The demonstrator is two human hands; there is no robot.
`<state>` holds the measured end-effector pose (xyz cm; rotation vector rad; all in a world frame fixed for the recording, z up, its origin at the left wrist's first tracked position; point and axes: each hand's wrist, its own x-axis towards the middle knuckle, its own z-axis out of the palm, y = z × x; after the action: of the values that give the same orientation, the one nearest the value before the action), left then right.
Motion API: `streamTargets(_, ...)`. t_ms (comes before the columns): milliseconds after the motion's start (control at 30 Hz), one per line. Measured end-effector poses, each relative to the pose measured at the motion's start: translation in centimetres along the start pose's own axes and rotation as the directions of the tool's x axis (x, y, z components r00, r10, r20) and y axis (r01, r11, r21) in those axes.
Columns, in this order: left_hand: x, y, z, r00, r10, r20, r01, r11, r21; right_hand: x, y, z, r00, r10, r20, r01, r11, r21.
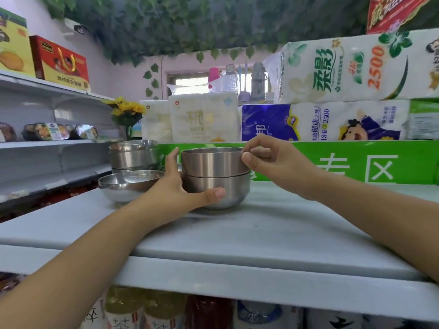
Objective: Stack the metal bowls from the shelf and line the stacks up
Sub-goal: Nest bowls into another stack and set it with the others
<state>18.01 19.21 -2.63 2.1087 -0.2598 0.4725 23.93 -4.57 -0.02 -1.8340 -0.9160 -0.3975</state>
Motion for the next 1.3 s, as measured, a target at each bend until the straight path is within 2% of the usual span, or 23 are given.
streamTargets(200, -0.1, -0.4, 0.0, 0.999, 0.027, 0.029, -0.027, 1.000, -0.005, -0.3, -0.7, -0.1, 0.994, 0.083, 0.064, -0.084, 0.996, 0.007)
streamTargets(333, -0.1, -0.6, -0.1, 0.998, 0.058, 0.030, -0.058, 0.998, -0.010, -0.3, -0.8, 0.9, 0.960, 0.245, 0.132, -0.252, 0.967, 0.041)
streamTargets(433, -0.5, -0.3, -0.2, 0.992, 0.097, 0.086, -0.102, 0.993, 0.054, -0.6, -0.3, 1.8, 0.941, 0.286, 0.182, -0.297, 0.954, 0.040)
streamTargets(500, -1.1, 0.3, -0.5, 0.989, 0.131, 0.066, -0.139, 0.981, 0.133, -0.8, -0.3, 2.1, 0.947, 0.283, 0.151, -0.292, 0.955, 0.043)
streamTargets(567, -1.6, 0.7, -0.8, 0.983, 0.175, -0.048, -0.168, 0.978, 0.126, -0.6, -0.5, 2.3, 0.947, 0.304, 0.107, -0.309, 0.950, 0.038)
streamTargets(633, -1.9, 0.8, -1.1, 0.948, 0.216, -0.233, -0.212, 0.976, 0.046, -0.5, -0.6, 2.7, 0.944, 0.324, 0.055, -0.325, 0.946, 0.005)
streamTargets(700, -1.9, 1.1, -1.8, 0.881, 0.228, -0.415, -0.249, 0.969, 0.003, -0.5, -0.6, 2.9, 0.945, 0.328, 0.007, -0.327, 0.944, -0.045)
streamTargets(767, -1.4, 1.3, -3.1, 0.806, 0.259, -0.533, -0.269, 0.961, 0.062, -0.4, -0.7, 3.2, 0.942, 0.335, -0.006, -0.334, 0.940, -0.063)
streamTargets(833, -0.3, 1.5, -5.0, 0.752, 0.284, -0.594, -0.231, 0.959, 0.166, -0.3, -0.9, 3.5, 0.936, 0.352, -0.011, -0.352, 0.934, -0.061)
streamTargets(900, 1.4, 1.4, -7.2, 0.743, 0.275, -0.610, -0.149, 0.957, 0.250, -0.3, -1.0, 3.8, 0.933, 0.361, -0.008, -0.361, 0.931, -0.052)
streamTargets(1000, 4.3, 0.2, -10.0, 0.799, 0.186, -0.572, 0.033, 0.936, 0.351, -0.3, -1.1, 3.9, 0.934, 0.356, 0.007, -0.356, 0.934, -0.040)
streamTargets(1100, 6.9, -1.5, -12.0, 0.855, 0.037, -0.518, 0.206, 0.891, 0.403, -0.1, -1.0, 3.9, 0.936, 0.353, 0.008, -0.353, 0.935, -0.041)
streamTargets(1200, 8.4, -2.3, -12.5, 0.872, -0.053, -0.487, 0.266, 0.886, 0.380, 0.0, -1.0, 3.6, 0.935, 0.353, 0.023, -0.351, 0.935, -0.057)
streamTargets(1300, 9.2, -3.0, -12.1, 0.874, -0.030, -0.485, 0.239, 0.895, 0.376, 0.1, -0.7, 3.5, 0.940, 0.342, 0.019, -0.340, 0.939, -0.058)
